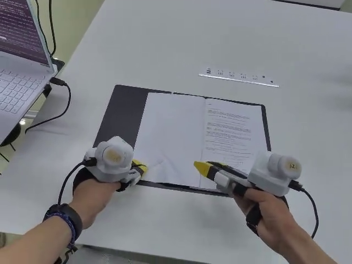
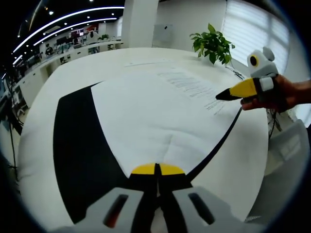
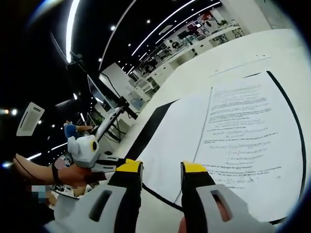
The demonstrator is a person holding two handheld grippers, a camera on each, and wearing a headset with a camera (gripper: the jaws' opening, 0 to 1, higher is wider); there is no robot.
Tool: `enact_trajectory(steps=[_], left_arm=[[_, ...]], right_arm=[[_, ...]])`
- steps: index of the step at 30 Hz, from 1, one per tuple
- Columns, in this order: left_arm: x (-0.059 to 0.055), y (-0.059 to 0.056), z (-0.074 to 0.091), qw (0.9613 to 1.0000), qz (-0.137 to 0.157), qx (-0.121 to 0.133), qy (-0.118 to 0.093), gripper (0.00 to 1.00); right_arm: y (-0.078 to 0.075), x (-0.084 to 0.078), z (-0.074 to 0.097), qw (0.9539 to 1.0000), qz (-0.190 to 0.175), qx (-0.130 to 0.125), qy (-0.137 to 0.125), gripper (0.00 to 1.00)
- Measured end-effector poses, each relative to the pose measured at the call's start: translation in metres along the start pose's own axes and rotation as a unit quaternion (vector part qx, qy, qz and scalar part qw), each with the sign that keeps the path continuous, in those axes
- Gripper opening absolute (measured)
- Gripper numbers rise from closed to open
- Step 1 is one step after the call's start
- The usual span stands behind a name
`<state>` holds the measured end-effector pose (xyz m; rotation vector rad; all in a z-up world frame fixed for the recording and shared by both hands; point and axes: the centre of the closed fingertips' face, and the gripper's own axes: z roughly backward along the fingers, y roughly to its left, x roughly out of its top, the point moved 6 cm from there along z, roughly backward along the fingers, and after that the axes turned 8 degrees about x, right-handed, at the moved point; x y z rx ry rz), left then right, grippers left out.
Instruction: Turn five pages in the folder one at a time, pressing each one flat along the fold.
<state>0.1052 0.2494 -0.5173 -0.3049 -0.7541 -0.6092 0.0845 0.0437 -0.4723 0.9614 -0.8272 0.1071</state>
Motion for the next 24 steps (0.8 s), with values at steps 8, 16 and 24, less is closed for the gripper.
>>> enact_trajectory(steps=[8,16,24], left_arm=[[0.000,0.000,0.001,1.0000,-0.009,0.002,0.002,0.00],[-0.001,0.000,0.001,1.0000,0.005,-0.001,0.004,0.00],[0.000,0.000,0.001,0.9998,0.018,0.005,0.005,0.00]], right_arm=[[-0.020,0.024,-0.014,0.9993,-0.016,-0.003,-0.033,0.23],[-0.038,0.037,-0.032,0.9975,-0.035,-0.011,-0.060,0.13],[-0.058,0.041,-0.052,0.9974,-0.034,-0.022,-0.060,0.07]])
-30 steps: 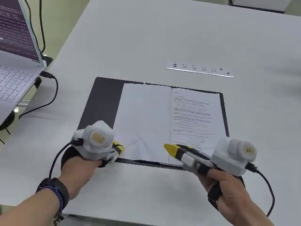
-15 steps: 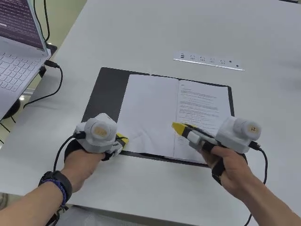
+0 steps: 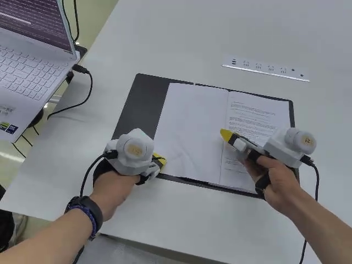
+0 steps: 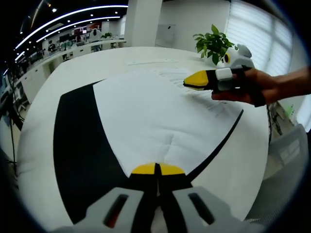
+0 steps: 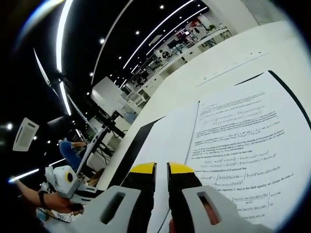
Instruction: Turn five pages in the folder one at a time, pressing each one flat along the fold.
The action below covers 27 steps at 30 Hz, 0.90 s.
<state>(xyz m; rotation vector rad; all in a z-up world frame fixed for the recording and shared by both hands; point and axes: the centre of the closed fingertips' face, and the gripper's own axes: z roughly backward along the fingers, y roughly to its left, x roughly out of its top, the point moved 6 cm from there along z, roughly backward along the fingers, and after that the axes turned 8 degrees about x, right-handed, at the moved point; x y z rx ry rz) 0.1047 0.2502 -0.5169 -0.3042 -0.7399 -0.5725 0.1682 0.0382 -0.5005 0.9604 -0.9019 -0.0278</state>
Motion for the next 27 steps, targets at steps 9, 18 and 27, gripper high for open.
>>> enact_trajectory(steps=[9,18,27], left_arm=[[0.001,0.001,0.000,1.0000,-0.005,-0.006,0.003,0.00],[0.001,0.001,-0.002,1.0000,-0.004,-0.003,0.006,0.00],[0.002,0.001,-0.003,0.9999,-0.013,-0.004,0.011,0.00]], right_arm=[[-0.015,0.001,-0.013,0.9999,-0.001,-0.005,0.011,0.03],[-0.022,0.003,-0.016,0.9999,-0.009,0.000,0.009,0.00],[-0.031,0.016,-0.032,0.9997,-0.012,-0.010,-0.021,0.00]])
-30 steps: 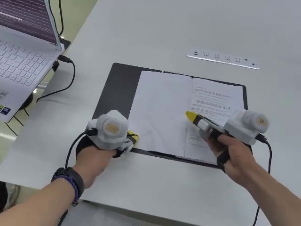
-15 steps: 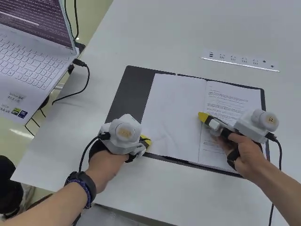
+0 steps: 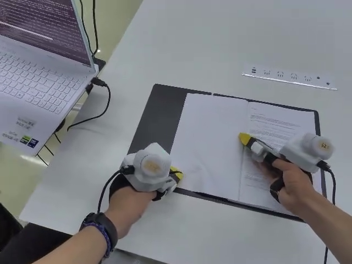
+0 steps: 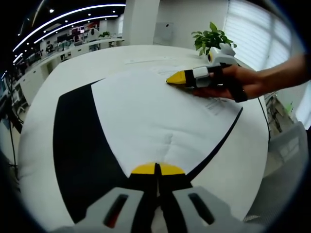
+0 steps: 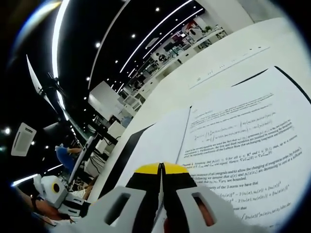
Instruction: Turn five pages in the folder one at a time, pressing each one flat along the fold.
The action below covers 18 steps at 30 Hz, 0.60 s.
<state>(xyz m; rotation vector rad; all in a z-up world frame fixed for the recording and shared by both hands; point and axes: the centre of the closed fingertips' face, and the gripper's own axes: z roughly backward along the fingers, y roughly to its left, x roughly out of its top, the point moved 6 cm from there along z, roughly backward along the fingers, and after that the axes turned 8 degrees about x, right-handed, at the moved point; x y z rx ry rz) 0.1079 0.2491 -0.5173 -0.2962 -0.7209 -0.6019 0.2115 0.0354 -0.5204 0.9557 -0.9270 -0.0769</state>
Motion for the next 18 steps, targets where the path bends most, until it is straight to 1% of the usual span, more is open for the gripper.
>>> enact_trajectory(steps=[3,6,9,14,18], left_arm=[[0.000,0.001,0.000,1.0000,0.002,-0.002,0.002,0.00],[0.000,0.000,0.000,1.0000,0.001,-0.001,0.002,0.00],[0.000,0.000,0.000,1.0000,0.000,0.000,0.001,0.00],[0.000,0.000,0.000,1.0000,0.000,0.001,0.002,0.00],[0.000,0.000,0.000,1.0000,0.001,0.000,0.001,0.00]], right_arm=[[-0.002,0.003,-0.006,1.0000,0.001,-0.001,-0.004,0.00],[0.003,0.003,-0.008,1.0000,0.002,-0.001,-0.007,0.00],[0.007,0.006,-0.011,0.9998,-0.005,-0.002,-0.021,0.00],[0.009,0.013,-0.019,0.9993,-0.006,-0.012,-0.035,0.00],[0.007,0.018,-0.025,0.9987,-0.011,-0.024,-0.044,0.00]])
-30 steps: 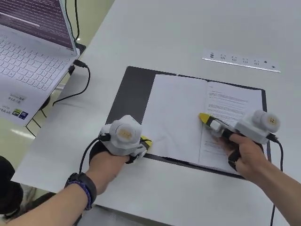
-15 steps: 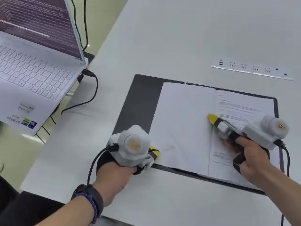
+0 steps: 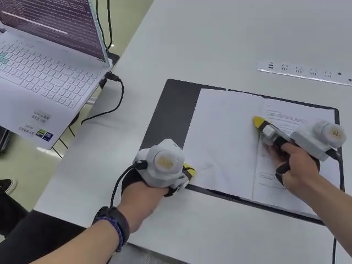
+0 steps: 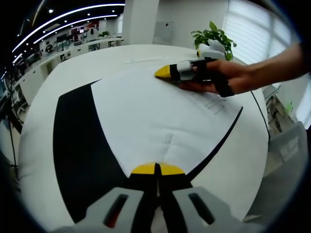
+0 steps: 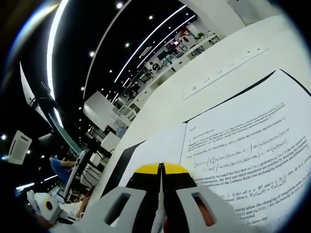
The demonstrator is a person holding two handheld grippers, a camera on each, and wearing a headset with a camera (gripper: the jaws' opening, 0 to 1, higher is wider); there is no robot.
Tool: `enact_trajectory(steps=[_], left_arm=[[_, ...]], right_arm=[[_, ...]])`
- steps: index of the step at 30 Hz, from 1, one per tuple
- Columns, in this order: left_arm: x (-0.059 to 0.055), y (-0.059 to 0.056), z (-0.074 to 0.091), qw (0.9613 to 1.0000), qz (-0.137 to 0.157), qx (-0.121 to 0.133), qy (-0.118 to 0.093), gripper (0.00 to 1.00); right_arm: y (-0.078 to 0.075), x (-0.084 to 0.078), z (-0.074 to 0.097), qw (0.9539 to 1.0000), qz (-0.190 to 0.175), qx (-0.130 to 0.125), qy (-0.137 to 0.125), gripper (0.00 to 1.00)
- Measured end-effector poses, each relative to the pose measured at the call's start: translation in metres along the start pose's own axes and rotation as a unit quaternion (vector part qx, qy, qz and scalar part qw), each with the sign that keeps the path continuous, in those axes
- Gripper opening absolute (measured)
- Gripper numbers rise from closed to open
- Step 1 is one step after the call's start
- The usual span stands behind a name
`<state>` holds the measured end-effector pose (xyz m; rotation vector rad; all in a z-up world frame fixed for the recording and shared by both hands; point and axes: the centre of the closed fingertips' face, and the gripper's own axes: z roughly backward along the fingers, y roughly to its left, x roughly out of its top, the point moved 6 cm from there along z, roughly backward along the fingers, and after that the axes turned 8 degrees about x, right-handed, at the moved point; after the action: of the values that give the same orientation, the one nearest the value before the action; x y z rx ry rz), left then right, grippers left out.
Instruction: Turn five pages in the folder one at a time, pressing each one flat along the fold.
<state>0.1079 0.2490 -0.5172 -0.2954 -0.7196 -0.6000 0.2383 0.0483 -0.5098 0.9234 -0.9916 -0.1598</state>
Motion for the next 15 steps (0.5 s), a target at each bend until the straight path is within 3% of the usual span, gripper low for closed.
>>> enact_trajectory(steps=[10,15], left_arm=[[0.000,0.000,0.000,1.0000,0.009,0.001,-0.002,0.00],[0.000,0.000,0.001,0.9999,0.013,0.002,-0.003,0.00]], right_arm=[[-0.002,0.016,-0.020,0.9998,0.010,-0.017,0.001,0.00],[-0.007,0.024,-0.026,0.9996,0.000,-0.022,-0.017,0.00]])
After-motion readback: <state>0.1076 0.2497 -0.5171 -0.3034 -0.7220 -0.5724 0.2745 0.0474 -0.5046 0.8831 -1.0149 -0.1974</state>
